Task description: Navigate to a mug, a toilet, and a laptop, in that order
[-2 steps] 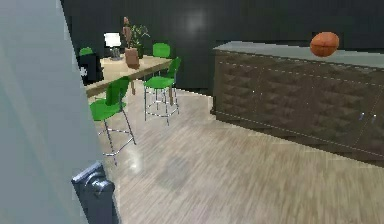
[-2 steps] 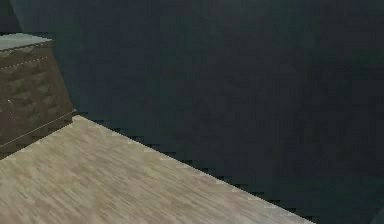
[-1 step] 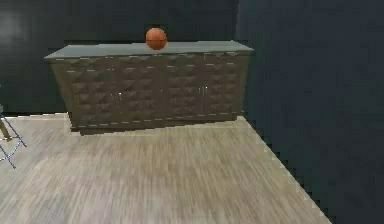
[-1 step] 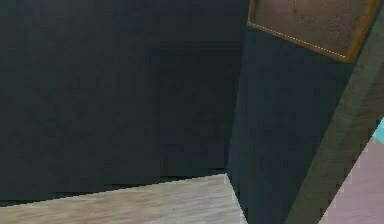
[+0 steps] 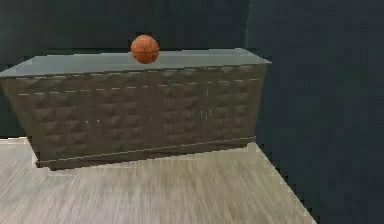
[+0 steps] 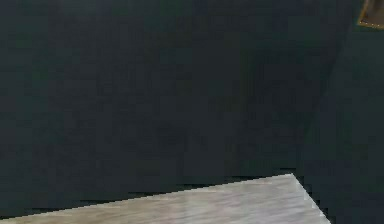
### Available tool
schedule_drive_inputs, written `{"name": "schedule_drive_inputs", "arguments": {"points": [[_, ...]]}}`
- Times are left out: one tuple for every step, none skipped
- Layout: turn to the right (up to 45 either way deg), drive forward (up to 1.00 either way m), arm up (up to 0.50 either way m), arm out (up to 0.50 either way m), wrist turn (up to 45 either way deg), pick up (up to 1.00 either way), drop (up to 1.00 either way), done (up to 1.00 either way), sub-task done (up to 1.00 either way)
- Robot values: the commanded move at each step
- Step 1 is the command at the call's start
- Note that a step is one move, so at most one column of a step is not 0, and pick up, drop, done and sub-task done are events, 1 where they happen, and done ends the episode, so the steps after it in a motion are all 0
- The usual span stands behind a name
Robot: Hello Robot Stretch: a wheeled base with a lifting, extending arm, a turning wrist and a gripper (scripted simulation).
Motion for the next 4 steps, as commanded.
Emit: {"name": "schedule_drive_inputs", "arguments": {"points": [[-45.0, 0.0, 0.0, 0.0, 0.0, 0.0, 0.0, 0.0, 0.0], [-24.0, 0.0, 0.0, 0.0, 0.0, 0.0, 0.0, 0.0, 0.0], [0.0, 0.3, 0.0, 0.0, 0.0, 0.0, 0.0, 0.0, 0.0], [-27.0, 0.0, 0.0, 0.0, 0.0, 0.0, 0.0, 0.0, 0.0]]}}
